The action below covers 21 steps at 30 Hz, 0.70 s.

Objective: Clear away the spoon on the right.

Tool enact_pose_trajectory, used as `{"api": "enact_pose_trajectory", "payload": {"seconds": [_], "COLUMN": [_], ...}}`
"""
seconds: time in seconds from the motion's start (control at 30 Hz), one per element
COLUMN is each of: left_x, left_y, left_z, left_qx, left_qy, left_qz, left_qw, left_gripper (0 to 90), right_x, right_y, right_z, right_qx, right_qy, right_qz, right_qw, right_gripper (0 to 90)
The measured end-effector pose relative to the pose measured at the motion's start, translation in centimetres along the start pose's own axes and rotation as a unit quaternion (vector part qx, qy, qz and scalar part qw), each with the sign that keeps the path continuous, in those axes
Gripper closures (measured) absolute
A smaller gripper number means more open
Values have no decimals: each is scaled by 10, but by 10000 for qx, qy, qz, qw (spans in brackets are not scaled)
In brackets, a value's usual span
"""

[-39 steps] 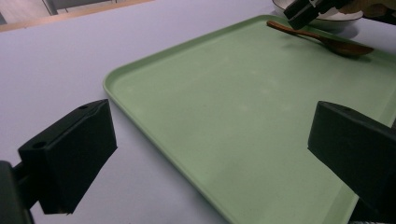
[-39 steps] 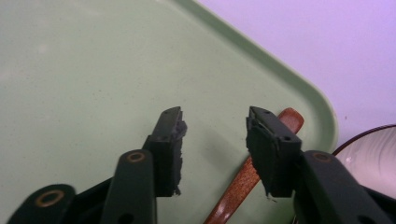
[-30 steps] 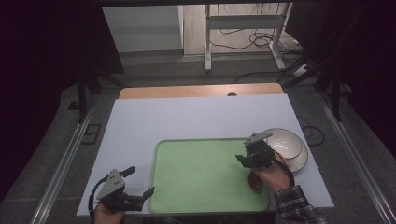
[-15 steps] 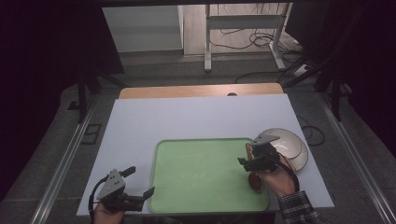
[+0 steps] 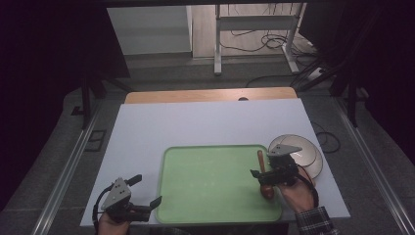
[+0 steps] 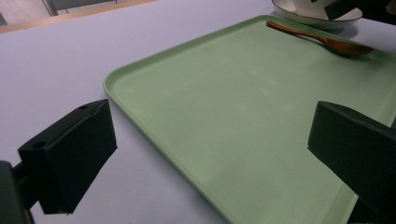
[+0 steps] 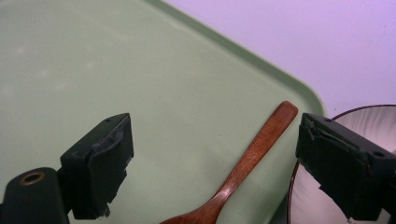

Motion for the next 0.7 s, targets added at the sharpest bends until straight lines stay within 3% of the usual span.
{"api": "enact_pose_trajectory", "payload": {"seconds": [0.7], "left_x": [0], "left_y": [0], "left_z": [0], "left_qx": [-4], "left_qy": [13], "left_qz": [-7], "left_qw": [10000], "left_gripper": [9], "right_x": [15], "right_y": [24], "right_z": [1], "right_qx": [9], "right_qy": [17], "right_qz": [-253], "right_qw": [9997], "right_gripper": [98]}}
Point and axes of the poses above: each handheld gripper's, and its own axes: y roughly backward along the jaws, x roughly out of its underside, z roughly to its left, the point moved 2 cm from there along -y, roughly forward along the jaws, and after that the axes turned 4 degrees about -y, right-handed, at the moved point
